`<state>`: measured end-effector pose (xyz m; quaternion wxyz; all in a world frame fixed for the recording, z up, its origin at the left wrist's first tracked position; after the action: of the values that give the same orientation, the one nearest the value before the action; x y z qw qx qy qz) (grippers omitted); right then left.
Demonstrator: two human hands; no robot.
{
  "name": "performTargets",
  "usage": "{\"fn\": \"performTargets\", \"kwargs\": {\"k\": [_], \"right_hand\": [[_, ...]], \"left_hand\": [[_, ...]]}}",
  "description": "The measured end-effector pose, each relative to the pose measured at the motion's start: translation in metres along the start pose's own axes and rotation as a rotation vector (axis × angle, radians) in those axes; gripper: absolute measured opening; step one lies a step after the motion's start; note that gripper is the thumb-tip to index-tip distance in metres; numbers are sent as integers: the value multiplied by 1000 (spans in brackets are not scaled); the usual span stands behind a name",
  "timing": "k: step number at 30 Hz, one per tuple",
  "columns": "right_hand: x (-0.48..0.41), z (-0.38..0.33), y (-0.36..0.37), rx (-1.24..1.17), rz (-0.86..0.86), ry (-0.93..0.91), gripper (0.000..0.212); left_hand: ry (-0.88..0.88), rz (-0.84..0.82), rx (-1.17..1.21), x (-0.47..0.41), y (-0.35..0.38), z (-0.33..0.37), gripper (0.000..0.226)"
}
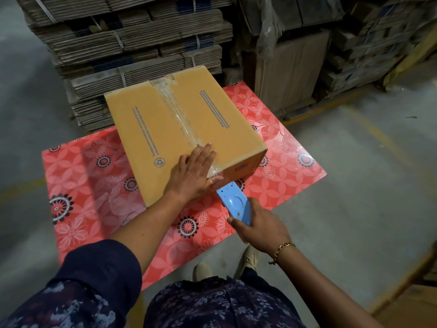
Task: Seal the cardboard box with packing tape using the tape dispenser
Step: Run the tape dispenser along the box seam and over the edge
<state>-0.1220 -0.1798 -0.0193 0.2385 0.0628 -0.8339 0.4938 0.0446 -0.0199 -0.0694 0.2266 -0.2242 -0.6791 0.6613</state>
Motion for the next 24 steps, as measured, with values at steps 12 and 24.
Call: {"fn": "performTargets", "kwargs": {"k": [12,24], "right_hand": [[-48,-46,-43,251,-141,14,45],[-66,-20,-38,449,-427,111,46]], "left_hand": [[1,-75,-67,-1,2,3,75],[14,-112,-24,1,-11,6,75]]}}
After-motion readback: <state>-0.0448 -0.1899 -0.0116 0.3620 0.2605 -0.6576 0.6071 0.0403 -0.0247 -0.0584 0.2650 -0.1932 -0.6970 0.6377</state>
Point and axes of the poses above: each hand's wrist, its own x-axis away from the middle knuckle, its own y-axis out of the palm, z = x × y, the point moved 4 cm from there along -x, towards the middle knuckle, and after that the axes turned 5 degrees about -z, right-handed, at the moved point
